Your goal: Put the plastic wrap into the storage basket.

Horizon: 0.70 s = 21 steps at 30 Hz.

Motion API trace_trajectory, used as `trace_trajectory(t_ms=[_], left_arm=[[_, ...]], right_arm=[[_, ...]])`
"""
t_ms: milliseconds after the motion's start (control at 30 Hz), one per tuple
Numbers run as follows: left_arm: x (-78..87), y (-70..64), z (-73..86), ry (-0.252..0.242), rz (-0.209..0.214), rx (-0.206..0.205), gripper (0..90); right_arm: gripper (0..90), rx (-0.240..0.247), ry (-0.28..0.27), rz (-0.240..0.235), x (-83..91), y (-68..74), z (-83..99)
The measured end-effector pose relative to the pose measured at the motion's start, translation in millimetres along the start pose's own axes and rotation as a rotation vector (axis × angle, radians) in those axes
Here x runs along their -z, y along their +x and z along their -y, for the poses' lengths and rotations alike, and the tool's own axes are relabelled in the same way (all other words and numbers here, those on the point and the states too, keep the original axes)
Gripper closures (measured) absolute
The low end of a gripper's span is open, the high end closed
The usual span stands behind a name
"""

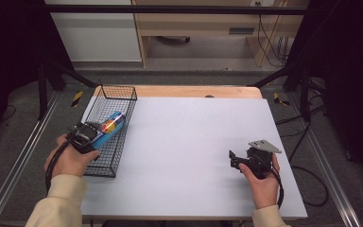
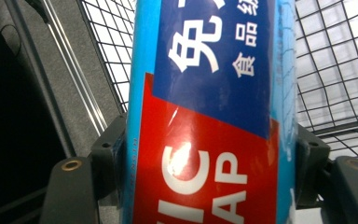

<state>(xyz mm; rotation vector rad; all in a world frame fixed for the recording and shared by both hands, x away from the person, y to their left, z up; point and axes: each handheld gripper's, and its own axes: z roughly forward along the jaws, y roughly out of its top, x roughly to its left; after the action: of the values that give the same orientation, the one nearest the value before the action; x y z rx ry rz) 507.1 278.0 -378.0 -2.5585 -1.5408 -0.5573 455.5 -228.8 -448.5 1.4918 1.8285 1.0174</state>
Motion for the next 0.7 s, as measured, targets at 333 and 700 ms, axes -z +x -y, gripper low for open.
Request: trace_trajectory(t_ms=[333, 700], left_arm=[[-2.0, -0.9, -0.7, 0.025, 0.003, -0.018, 31.3], [-3.0, -1.9, -1.9, 0.028, 0.003, -0.016, 31.2]], right_arm=[[6.5, 0.005, 0.001, 0.001, -0.5, 0.6, 0.1], [6.6, 0.008, -0.005, 0.001, 0.0, 1.3, -0.7]])
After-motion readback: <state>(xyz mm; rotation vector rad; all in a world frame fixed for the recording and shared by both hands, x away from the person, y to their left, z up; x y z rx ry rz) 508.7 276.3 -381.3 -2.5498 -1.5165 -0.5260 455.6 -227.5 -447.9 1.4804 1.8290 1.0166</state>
